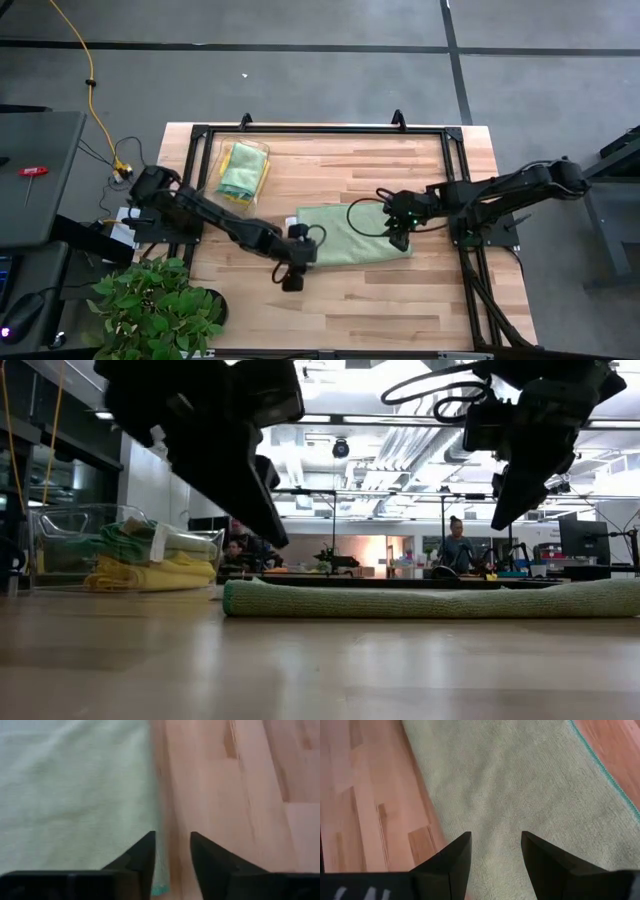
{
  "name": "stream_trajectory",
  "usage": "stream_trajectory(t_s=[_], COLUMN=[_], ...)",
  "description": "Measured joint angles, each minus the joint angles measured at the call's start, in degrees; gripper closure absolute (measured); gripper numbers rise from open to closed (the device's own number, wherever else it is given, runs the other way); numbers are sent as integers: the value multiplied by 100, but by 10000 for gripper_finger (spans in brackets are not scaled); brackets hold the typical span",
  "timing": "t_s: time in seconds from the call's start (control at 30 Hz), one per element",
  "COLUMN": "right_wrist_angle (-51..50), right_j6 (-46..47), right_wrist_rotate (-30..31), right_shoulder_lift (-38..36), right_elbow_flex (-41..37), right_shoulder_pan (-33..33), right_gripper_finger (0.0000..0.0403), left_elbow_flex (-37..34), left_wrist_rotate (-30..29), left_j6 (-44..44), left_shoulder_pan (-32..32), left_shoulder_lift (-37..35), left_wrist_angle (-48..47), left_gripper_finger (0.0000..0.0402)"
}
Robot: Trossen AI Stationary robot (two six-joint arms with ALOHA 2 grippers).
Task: Fold microfiber towels
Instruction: Fold the green towel
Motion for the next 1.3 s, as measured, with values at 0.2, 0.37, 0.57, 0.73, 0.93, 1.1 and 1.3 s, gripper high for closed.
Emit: stream_trajectory(t_s=[0.2, 0.37, 0.57, 0.73, 0.93, 1.1, 1.3], right_wrist_angle=[-26, -37, -33, -79, -13, 239, 339], right_j6=[98, 116, 122, 115, -689, -1340, -1510], right_wrist_rotate=[69, 243, 290, 303, 59, -284, -199], right_shoulder_lift=[0, 0, 0, 0, 64, 442, 1083], right_elbow_flex=[0, 0, 0, 0, 2, 2, 2], right_shoulder_pan=[26, 24, 19, 19, 123, 407, 861], right_gripper_finger=[238, 238, 238, 238, 238, 238, 238], left_elbow_flex=[262, 283, 281, 285, 287, 287, 296], left_wrist_rotate=[-139, -49, -48, -194, -431, -352, -281], left_j6=[-223, -396, -460, -455, -455, -430, -409], left_shoulder_pan=[-74, -104, -221, -226, -213, -205, -209], left_shoulder_lift=[294, 505, 682, 749, 747, 741, 732], left_wrist_angle=[-499, -694, -753, -822, -964, -1001, -1211], left_gripper_finger=[218, 203, 202, 223, 345, 386, 397])
